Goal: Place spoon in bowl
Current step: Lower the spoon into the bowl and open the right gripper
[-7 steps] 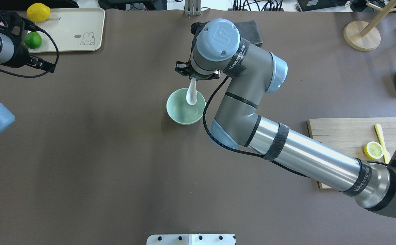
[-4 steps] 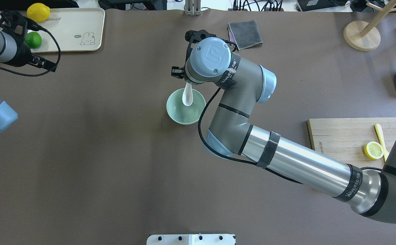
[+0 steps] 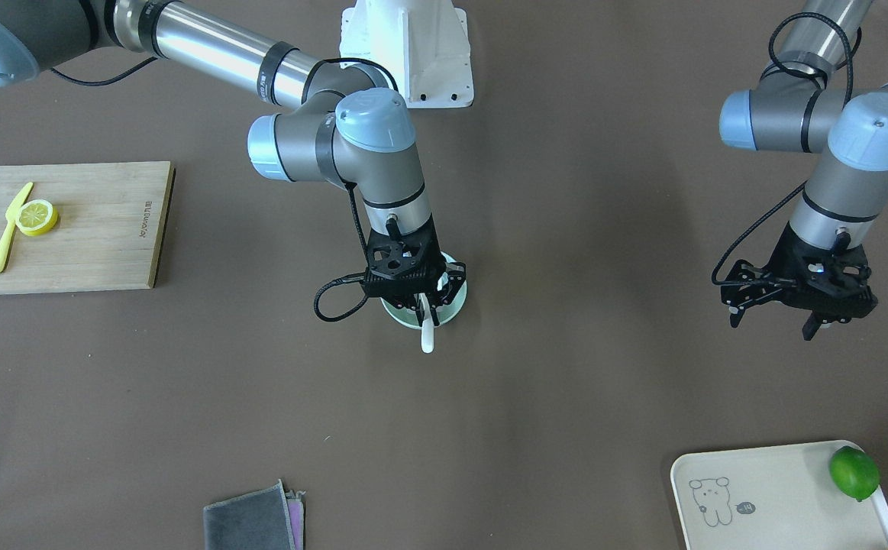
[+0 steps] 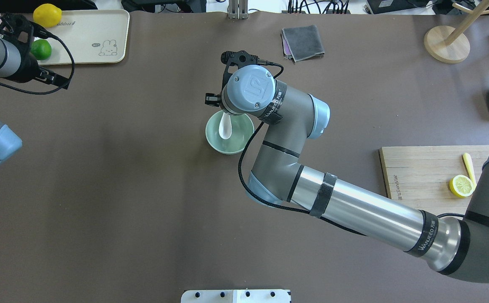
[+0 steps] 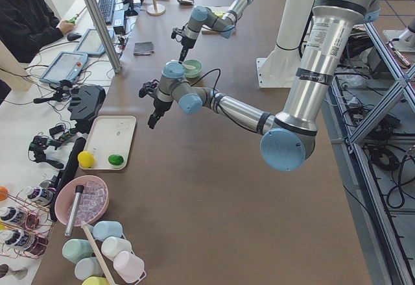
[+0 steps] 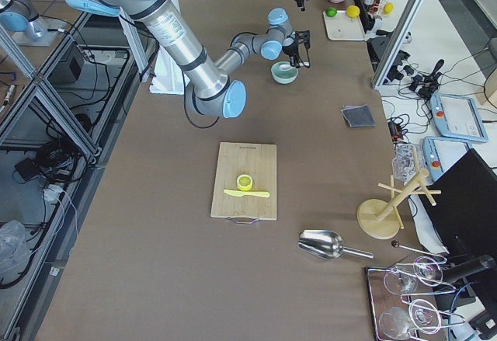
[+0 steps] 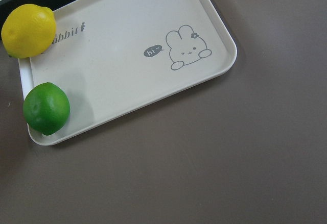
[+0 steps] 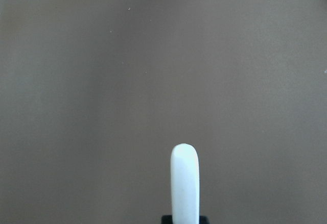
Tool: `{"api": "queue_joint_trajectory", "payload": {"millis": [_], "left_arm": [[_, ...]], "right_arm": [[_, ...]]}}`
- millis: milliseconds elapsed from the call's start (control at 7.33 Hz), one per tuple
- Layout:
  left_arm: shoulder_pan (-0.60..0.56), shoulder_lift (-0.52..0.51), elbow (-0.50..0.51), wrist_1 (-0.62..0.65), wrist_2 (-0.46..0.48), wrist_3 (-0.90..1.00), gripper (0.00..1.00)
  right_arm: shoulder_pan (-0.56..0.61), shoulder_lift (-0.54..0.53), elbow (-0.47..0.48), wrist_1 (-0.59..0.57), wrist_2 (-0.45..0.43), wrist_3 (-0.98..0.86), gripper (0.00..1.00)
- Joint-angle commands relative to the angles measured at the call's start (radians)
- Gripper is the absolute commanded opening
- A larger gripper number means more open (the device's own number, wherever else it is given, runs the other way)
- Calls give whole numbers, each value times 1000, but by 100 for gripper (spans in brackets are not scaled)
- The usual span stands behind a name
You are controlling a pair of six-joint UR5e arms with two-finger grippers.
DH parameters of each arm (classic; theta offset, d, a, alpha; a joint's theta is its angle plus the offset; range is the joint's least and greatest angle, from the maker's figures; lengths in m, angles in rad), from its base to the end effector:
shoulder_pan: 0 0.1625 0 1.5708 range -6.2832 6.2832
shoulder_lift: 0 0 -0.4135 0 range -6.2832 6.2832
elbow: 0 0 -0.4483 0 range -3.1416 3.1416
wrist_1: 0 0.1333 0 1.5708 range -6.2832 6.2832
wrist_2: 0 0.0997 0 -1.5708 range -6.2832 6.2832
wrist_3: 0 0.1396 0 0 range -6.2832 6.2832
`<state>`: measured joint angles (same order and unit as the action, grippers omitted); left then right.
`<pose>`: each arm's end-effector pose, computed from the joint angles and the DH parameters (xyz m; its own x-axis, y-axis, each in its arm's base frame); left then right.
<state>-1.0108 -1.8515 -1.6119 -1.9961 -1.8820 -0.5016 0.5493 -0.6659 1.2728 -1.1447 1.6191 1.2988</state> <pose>0.2969 -0.6440 0.4478 0.7977 0.2991 -0.5237 -0.0070 0.8729 0.4878 -0.6710 -0.5591 0.1481 0.5514 0.0229 0.8339 -0.3509 0.9133 0.2069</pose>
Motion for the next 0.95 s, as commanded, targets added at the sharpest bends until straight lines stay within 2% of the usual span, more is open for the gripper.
{"api": "queue_joint_trajectory", "payload": {"millis": [0,136,273,545,682,818], "left_arm": [[1,-2,6,-3,0,-1,98],[1,-2,7,-3,0,-2,98],[1,-5,7,-3,0,-2,98],[1,-9,1,-3,0,-2,98],[3,-15,6,3,3,3,98],[-3,-23,4,-1,3,-11,98]], "right_arm": [[-14,-4,-1,0,-1,4,0],[-14,-4,0,0,-2,7,63],[-12,-3,2,2,-4,10,99],[26,-1,25,-10,16,-4,100],[85,-7,48,-19,113,-16,100],[160,-20,90,-94,221,-65,100]]}}
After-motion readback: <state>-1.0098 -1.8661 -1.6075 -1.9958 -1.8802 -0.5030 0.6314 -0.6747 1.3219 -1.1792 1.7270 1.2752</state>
